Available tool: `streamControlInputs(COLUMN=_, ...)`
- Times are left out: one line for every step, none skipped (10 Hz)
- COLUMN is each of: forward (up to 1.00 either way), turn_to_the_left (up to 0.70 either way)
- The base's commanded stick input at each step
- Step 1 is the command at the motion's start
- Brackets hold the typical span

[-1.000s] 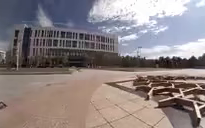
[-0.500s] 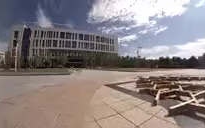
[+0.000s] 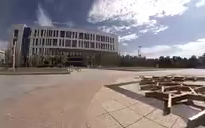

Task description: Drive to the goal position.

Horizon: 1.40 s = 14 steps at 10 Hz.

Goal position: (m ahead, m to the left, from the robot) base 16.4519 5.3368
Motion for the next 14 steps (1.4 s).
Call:
streamControlInputs(forward=0.66, turn_to_the_left=-0.01)
streamControlInputs(forward=0.66, turn_to_the_left=-0.01)
streamControlInputs(forward=0.66, turn_to_the_left=-0.01)
streamControlInputs(forward=0.66, turn_to_the_left=-0.01)
streamControlInputs(forward=0.65, turn_to_the_left=-0.01)
streamControlInputs(forward=0.61, turn_to_the_left=-0.01)
streamControlInputs(forward=0.56, turn_to_the_left=-0.01)
streamControlInputs(forward=0.50, turn_to_the_left=-0.01)
streamControlInputs(forward=0.49, turn_to_the_left=-0.01)
streamControlInputs(forward=0.49, turn_to_the_left=-0.01)
streamControlInputs(forward=0.49, turn_to_the_left=-0.01)
streamControlInputs(forward=0.49, turn_to_the_left=-0.01)
streamControlInputs(forward=0.49, turn_to_the_left=-0.01)
streamControlInputs(forward=0.49, turn_to_the_left=-0.01)
